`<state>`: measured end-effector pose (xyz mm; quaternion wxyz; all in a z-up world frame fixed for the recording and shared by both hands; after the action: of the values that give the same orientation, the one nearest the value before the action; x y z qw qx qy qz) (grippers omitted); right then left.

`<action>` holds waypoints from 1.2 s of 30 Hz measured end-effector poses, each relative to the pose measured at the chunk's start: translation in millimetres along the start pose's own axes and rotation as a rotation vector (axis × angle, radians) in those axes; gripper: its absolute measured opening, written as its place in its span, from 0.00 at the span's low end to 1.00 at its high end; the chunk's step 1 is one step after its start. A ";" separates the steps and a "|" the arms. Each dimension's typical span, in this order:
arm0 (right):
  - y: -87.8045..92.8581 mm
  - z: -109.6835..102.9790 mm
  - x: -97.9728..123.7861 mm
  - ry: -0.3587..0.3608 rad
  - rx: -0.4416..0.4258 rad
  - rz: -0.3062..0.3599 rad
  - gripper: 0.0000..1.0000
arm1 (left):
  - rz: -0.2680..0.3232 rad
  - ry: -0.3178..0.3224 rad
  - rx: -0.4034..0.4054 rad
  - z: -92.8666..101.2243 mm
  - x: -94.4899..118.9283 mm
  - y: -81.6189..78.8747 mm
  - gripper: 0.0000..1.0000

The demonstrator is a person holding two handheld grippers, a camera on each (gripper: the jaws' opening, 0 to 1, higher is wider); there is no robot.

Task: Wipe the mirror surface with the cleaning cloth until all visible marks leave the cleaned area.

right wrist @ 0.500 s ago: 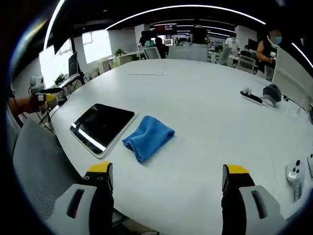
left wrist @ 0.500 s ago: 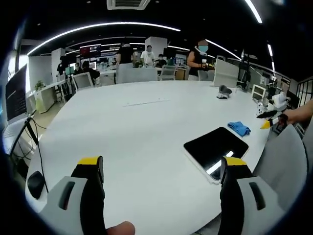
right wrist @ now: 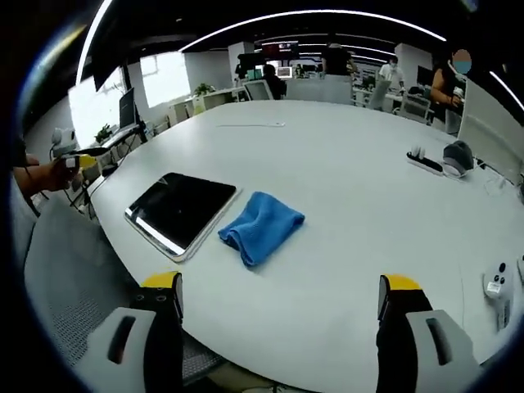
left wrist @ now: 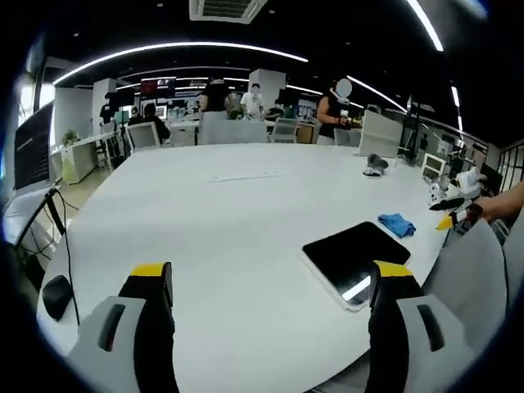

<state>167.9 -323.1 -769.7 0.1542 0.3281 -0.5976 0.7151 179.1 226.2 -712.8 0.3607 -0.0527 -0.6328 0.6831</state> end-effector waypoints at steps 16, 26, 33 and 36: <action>6.0 -8.8 10.4 0.023 -0.134 0.043 0.98 | -0.026 -0.012 -0.032 -5.9 6.6 3.0 0.99; 5.5 -11.0 12.4 0.054 -0.141 0.019 0.98 | -0.015 -0.023 -0.010 -7.4 2.5 -2.1 0.99; 8.3 -12.3 13.1 0.046 -0.150 0.008 0.98 | -0.028 -0.024 -0.002 -12.7 0.5 -2.9 0.99; 7.8 -10.5 12.6 0.043 -0.152 0.000 0.98 | -0.035 -0.025 0.012 -12.9 0.2 -2.1 0.99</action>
<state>150.8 -317.1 -768.1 0.1916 0.3000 -0.6467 0.6746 186.6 236.8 -713.3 0.3651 -0.0310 -0.6339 0.6811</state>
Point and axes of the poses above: the point that each gripper's makers call its tool centre point, and the gripper's own axes: x roughly backward along the fingers, z roughly to its right, y roughly out of its underside, the point moved 9 cm from there along x, roughly backward along the fingers, and after that the axes turned 10 degrees about y, right-handed, at the moved point
